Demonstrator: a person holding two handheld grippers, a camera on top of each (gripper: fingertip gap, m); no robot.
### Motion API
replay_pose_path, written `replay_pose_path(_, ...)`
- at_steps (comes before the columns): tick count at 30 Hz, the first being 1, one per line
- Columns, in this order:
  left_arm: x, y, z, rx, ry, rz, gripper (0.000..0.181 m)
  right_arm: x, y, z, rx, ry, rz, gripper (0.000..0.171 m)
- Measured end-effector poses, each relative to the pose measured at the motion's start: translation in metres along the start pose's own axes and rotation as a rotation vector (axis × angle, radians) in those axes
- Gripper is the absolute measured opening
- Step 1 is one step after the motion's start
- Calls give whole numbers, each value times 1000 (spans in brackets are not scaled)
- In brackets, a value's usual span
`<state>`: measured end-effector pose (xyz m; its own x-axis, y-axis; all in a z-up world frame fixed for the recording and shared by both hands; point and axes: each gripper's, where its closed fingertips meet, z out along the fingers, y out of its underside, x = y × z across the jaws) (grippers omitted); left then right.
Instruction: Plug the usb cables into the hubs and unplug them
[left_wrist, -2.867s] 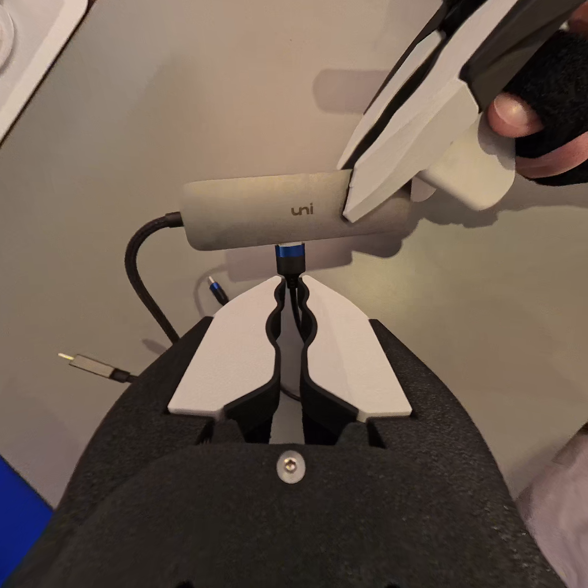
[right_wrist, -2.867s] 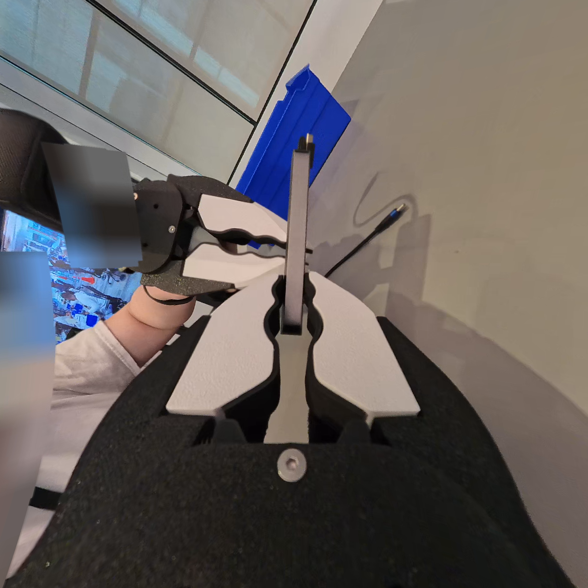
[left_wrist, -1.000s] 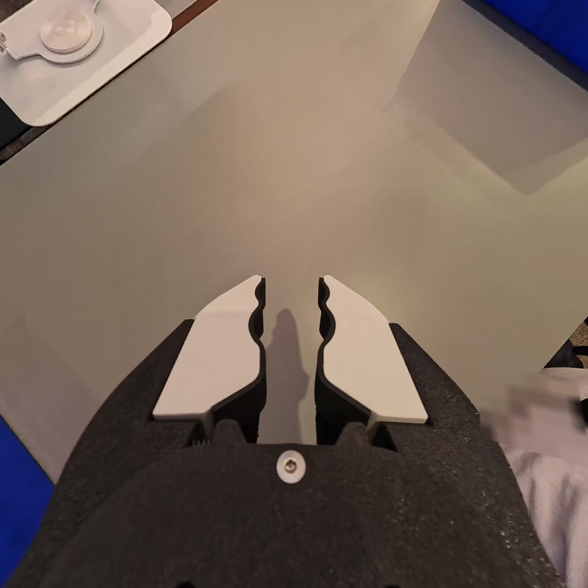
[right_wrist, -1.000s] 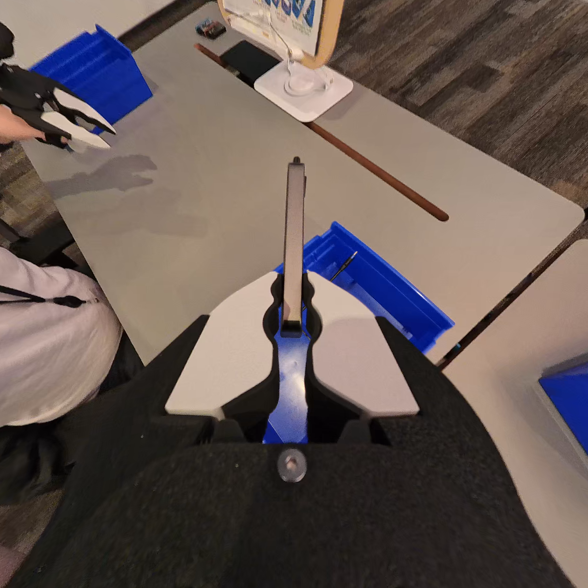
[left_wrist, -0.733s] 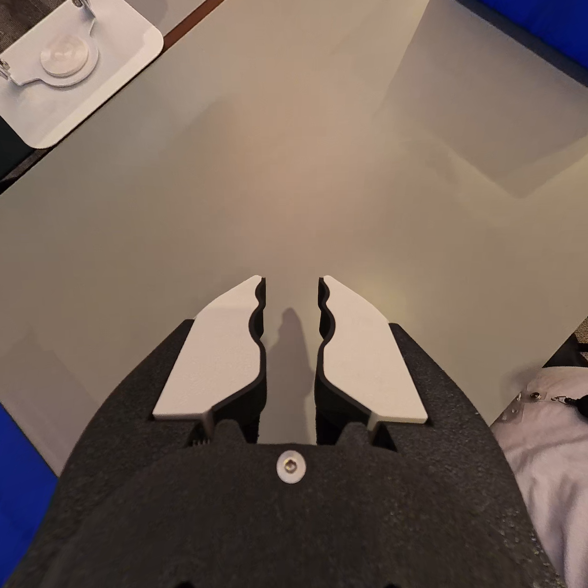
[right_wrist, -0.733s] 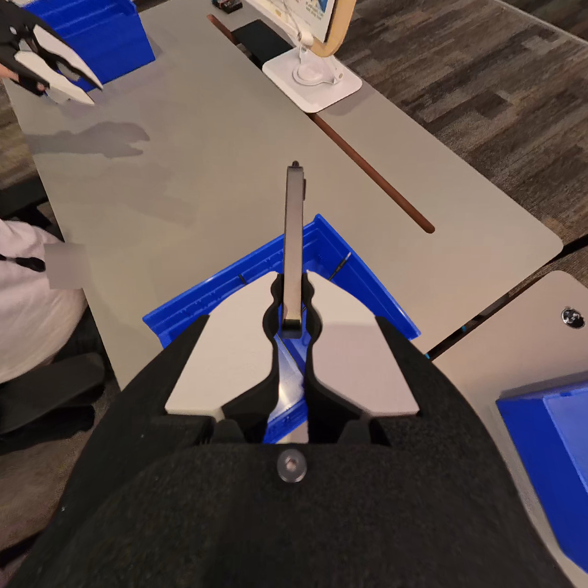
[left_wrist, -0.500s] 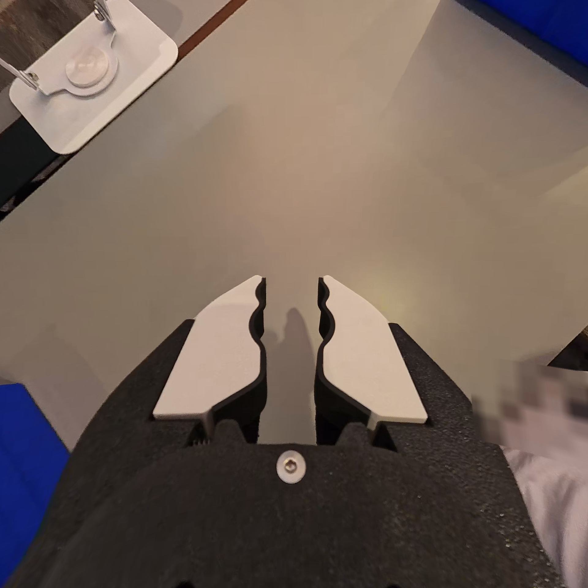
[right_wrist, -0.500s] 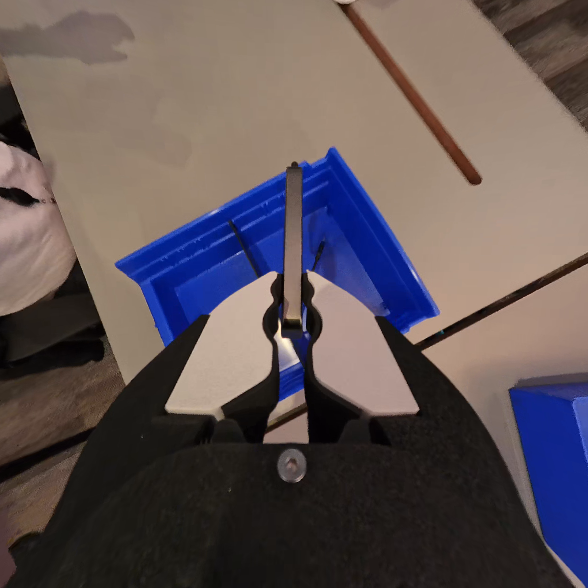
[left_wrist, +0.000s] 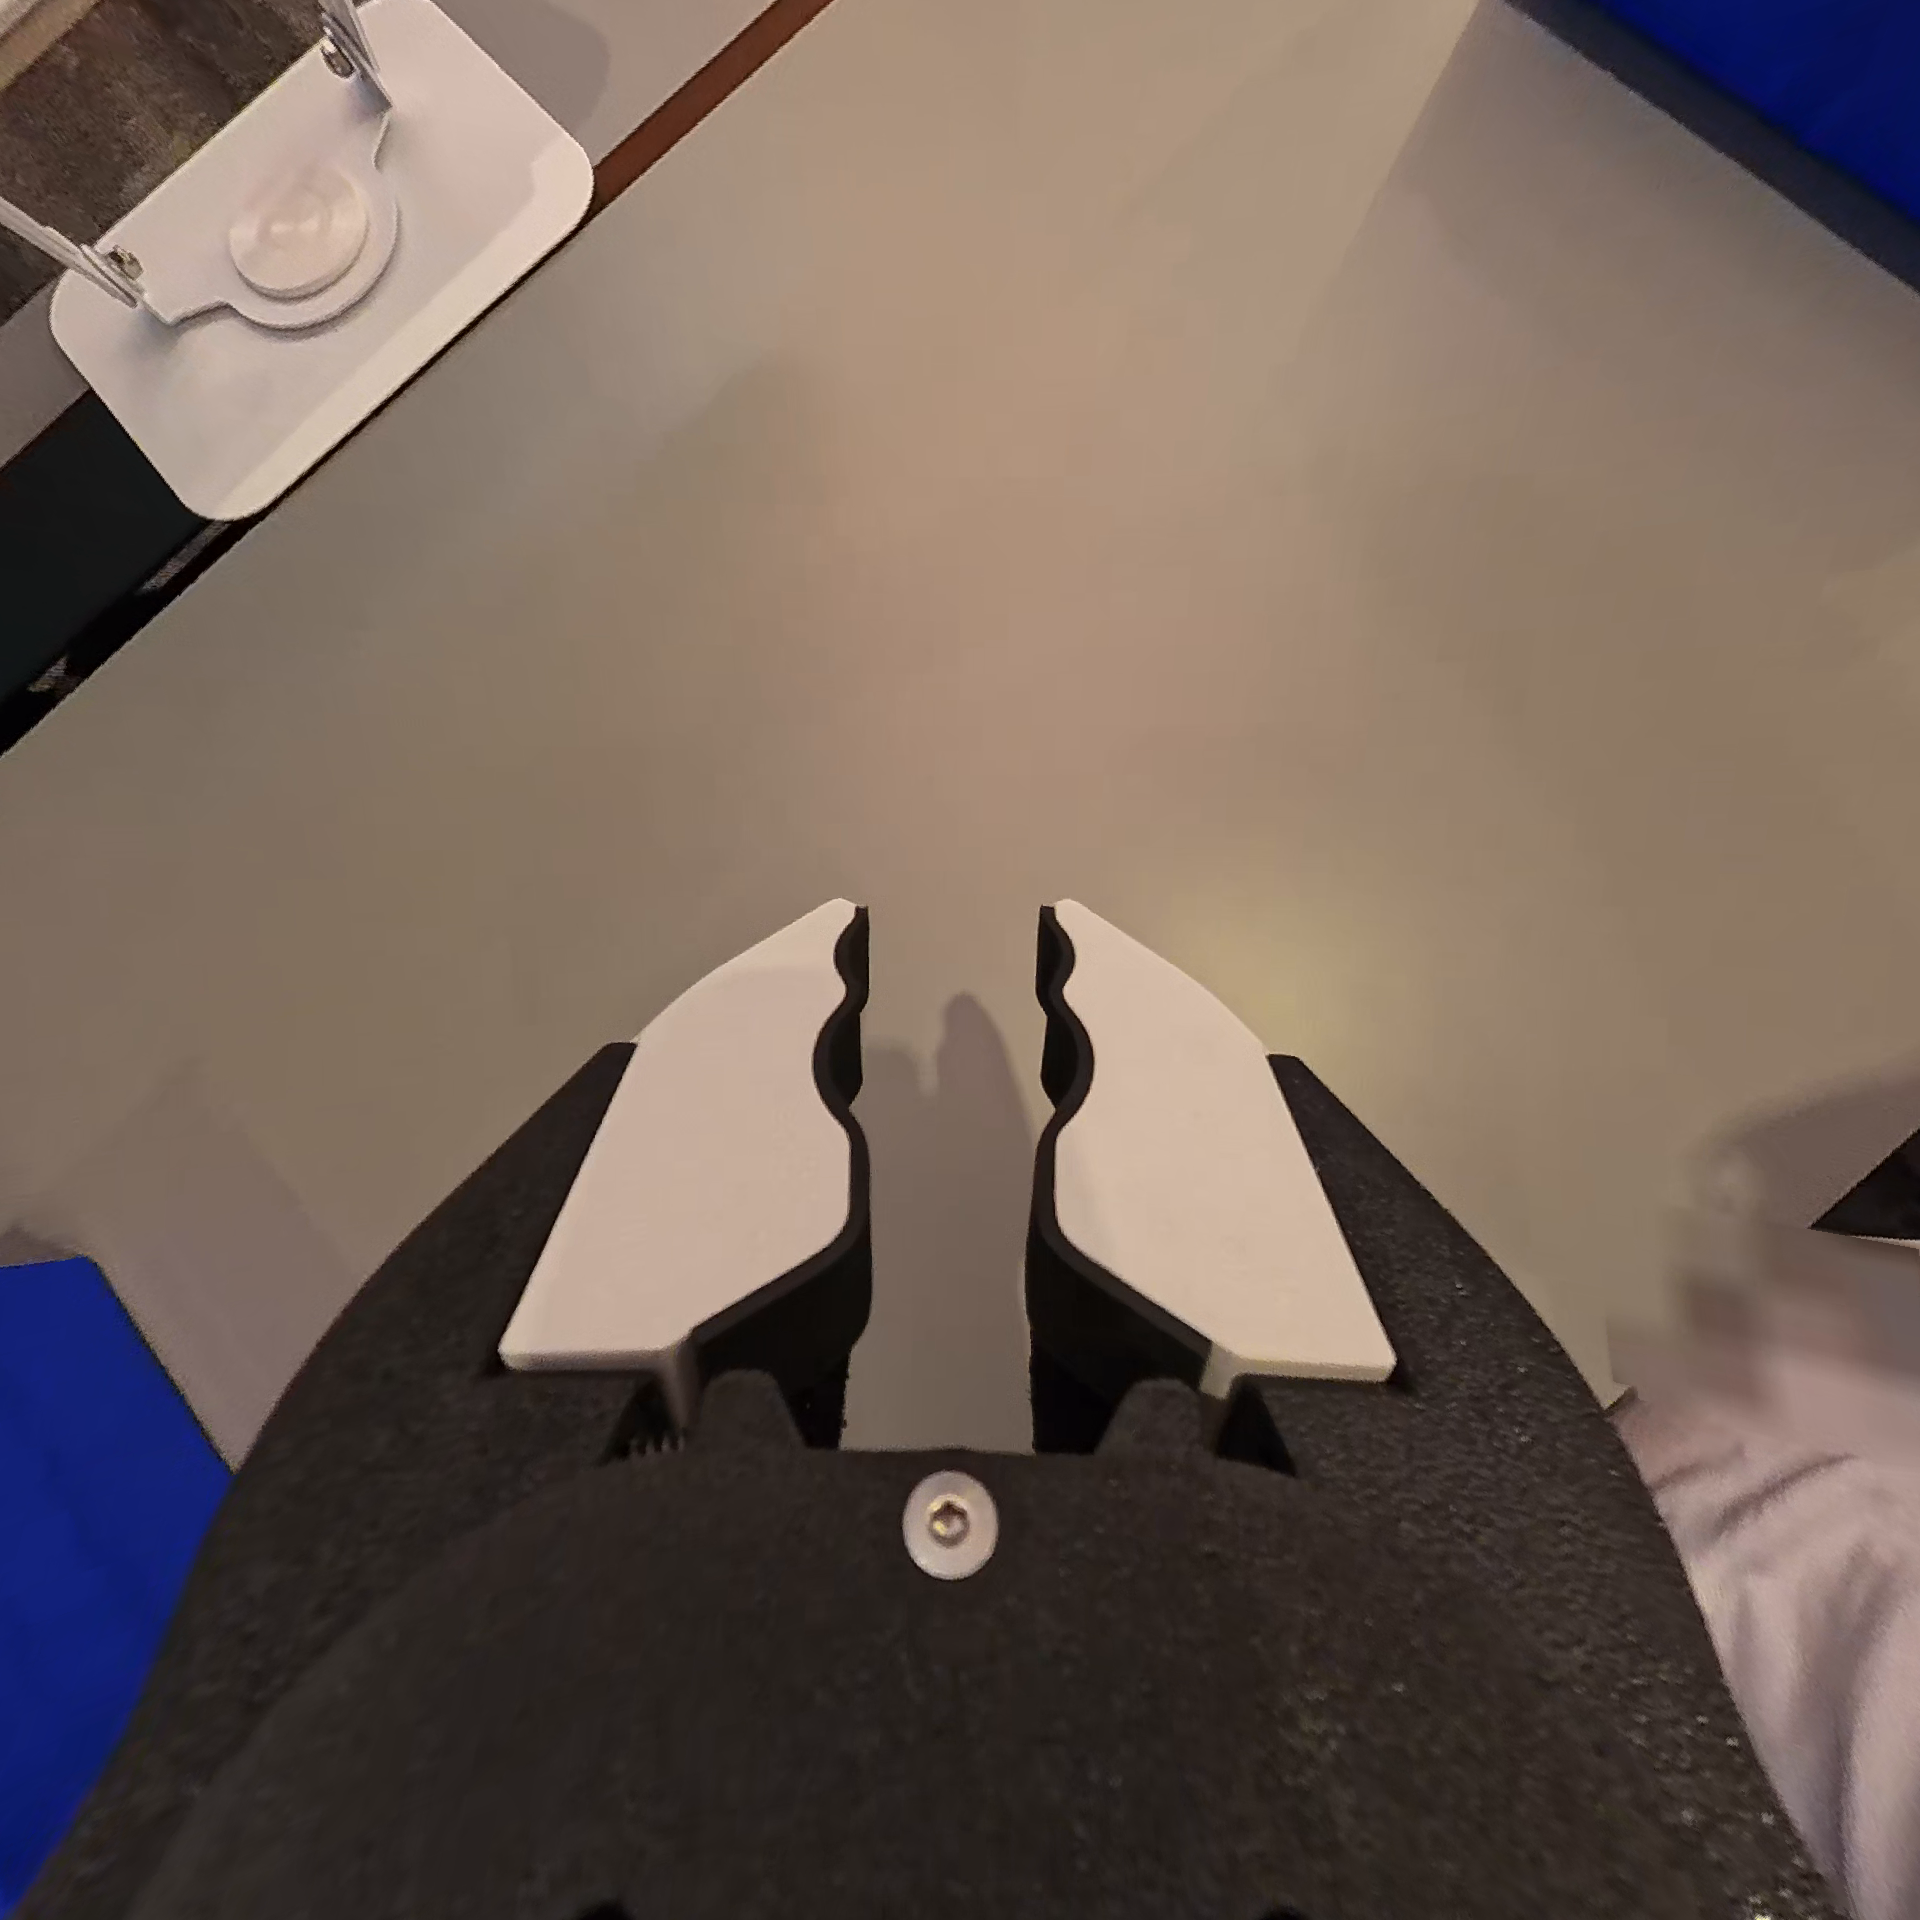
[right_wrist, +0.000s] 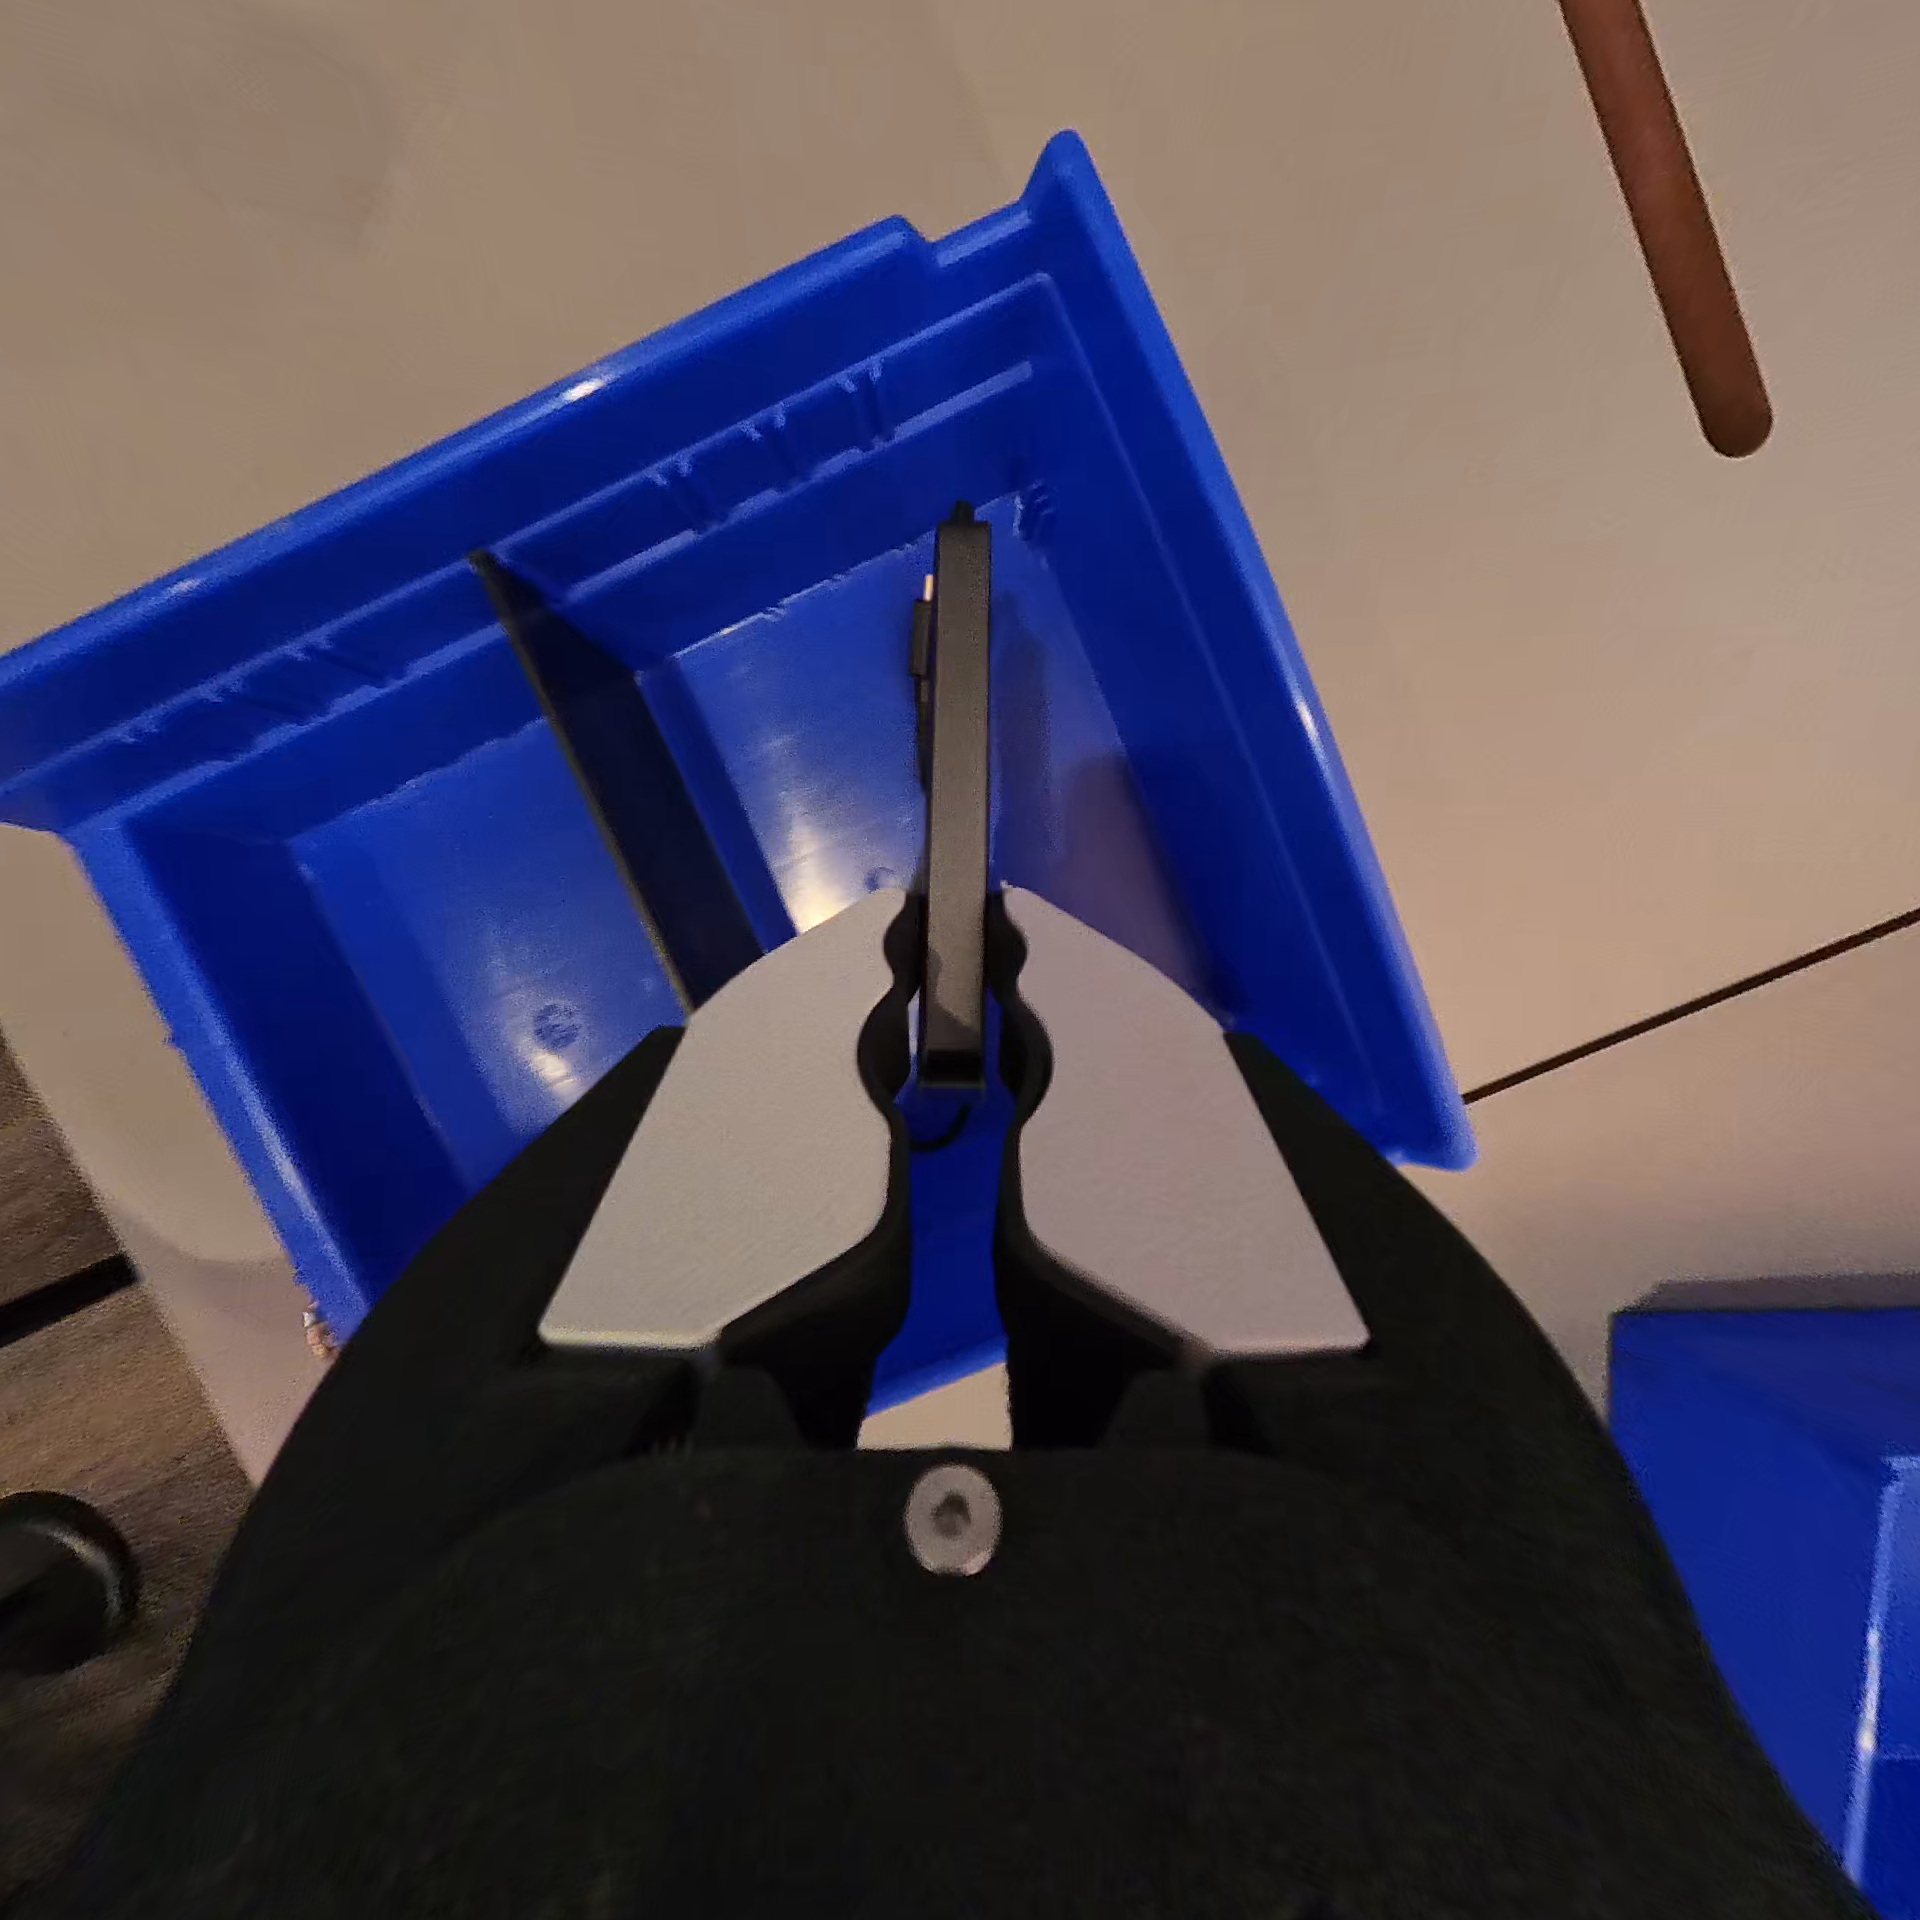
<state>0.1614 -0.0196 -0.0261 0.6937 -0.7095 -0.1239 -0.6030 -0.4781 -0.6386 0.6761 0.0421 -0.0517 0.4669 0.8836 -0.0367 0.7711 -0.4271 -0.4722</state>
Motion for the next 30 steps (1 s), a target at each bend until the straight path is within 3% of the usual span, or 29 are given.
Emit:
replay_pose_path(6,5,-3,3,3,11,10,31,13,11,33,-104,52,-31,12)
replay_pose_path(13,7,0,8,0,24,5,32,23,22,55,-104,94,-5,13)
replay_pose_path(17,8,1,11,2,30,-1,32,35,27,57,-87,159,17,21)
replay_pose_path(19,8,3,12,2,36,-6,33,39,32,59,-102,188,28,36)
replay_pose_path(24,7,7,11,-2,39,-8,33,42,30,59,-86,211,49,34)
replay_pose_path(30,3,8,8,13,40,-9,33,49,19,37,-23,319,62,53)
